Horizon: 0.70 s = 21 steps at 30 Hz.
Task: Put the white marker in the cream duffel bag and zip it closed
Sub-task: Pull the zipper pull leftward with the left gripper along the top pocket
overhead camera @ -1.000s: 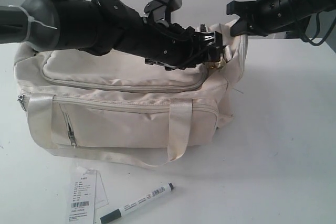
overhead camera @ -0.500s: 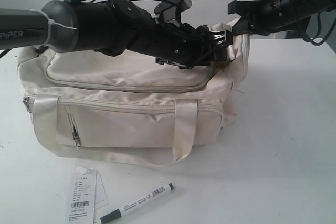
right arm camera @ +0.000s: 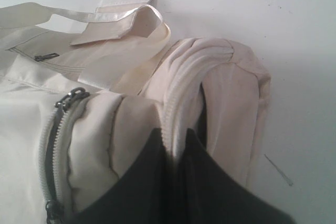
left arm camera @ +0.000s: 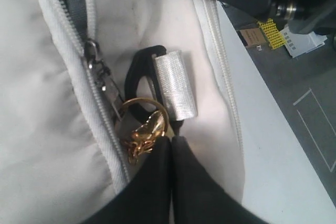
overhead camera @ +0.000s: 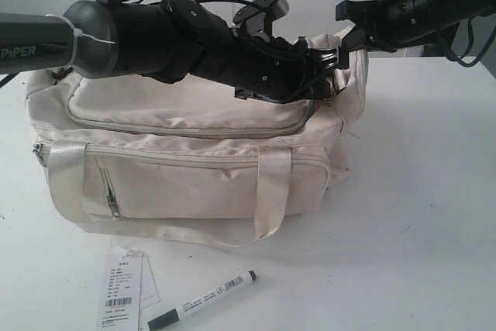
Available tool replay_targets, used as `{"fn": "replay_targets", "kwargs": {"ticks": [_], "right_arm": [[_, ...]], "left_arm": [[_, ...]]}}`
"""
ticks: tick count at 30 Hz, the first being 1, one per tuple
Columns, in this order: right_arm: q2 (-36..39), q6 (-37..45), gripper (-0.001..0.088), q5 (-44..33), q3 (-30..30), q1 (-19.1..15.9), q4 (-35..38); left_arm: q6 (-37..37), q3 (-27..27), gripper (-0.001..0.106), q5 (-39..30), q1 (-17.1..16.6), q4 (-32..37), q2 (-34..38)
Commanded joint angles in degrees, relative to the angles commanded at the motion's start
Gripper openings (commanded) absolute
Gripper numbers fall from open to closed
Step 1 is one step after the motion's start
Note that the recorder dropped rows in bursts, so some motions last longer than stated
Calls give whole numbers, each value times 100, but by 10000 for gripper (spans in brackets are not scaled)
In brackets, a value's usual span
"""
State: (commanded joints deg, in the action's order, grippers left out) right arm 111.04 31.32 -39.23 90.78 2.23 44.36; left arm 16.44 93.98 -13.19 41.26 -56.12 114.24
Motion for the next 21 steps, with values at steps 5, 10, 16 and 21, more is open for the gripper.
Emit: {"fn": "replay_targets", "kwargs": {"ticks": [5,10,16,21], "right_arm": [[0,0,0,-10,0,0,0],[0,0,0,-10,0,0,0],[0,0,0,-10,0,0,0],[0,0,0,0,0,0,0]], "left_arm": [[200,0,0,122,0,0,-70],[2038,0,14,466,0,192,-385],[5238,0,380,71,11,440,-486],[8547,0,551,-356,11,440,-486]]}}
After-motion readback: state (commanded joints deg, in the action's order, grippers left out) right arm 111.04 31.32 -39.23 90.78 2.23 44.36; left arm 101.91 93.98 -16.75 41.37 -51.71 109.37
